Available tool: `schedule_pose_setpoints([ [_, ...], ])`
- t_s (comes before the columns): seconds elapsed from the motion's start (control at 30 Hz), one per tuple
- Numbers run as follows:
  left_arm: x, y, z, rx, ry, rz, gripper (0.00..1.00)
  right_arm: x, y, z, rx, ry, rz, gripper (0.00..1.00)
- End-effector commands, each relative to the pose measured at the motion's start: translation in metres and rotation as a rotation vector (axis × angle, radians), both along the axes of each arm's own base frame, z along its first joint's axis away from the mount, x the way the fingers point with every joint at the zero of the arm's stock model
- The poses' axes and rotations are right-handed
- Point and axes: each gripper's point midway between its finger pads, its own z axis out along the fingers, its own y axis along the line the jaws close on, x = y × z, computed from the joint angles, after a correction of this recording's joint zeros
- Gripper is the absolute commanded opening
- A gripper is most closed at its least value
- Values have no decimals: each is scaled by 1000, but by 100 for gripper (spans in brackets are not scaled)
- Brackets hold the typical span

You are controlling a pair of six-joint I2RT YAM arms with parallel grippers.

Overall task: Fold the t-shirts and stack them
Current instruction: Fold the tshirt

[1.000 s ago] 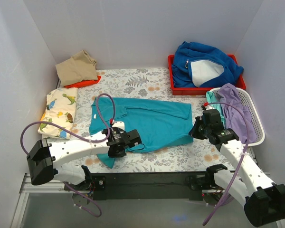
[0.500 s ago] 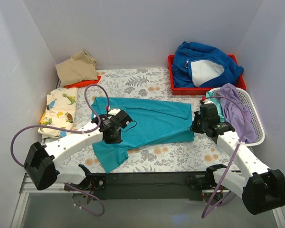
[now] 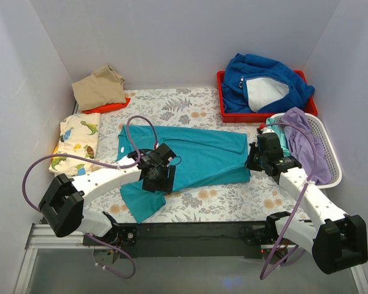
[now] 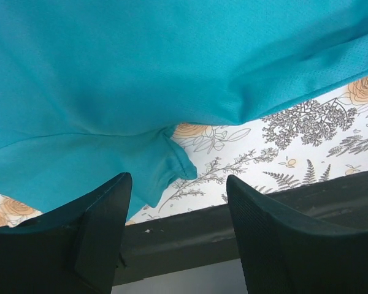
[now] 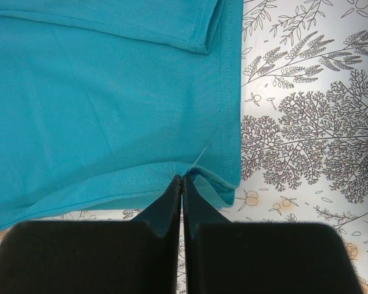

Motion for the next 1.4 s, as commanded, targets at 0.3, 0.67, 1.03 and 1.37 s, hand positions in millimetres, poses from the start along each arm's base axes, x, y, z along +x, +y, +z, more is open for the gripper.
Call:
schedule_pose_setpoints([
  [0.3,-39,-7,-29,55,19,160,62,10,5,15,27,-69,5,1],
  [0.67,-12,20,-40,173,-202,410,60,5,9,9,45,-49,26,1],
  [1.03,-26,13,-37,139,-163,336,28,5,8,7,38,-41,24,1],
  [1.37,-33,-1,12,42,-136,256,2,6,10,5,41,-34,32,1],
])
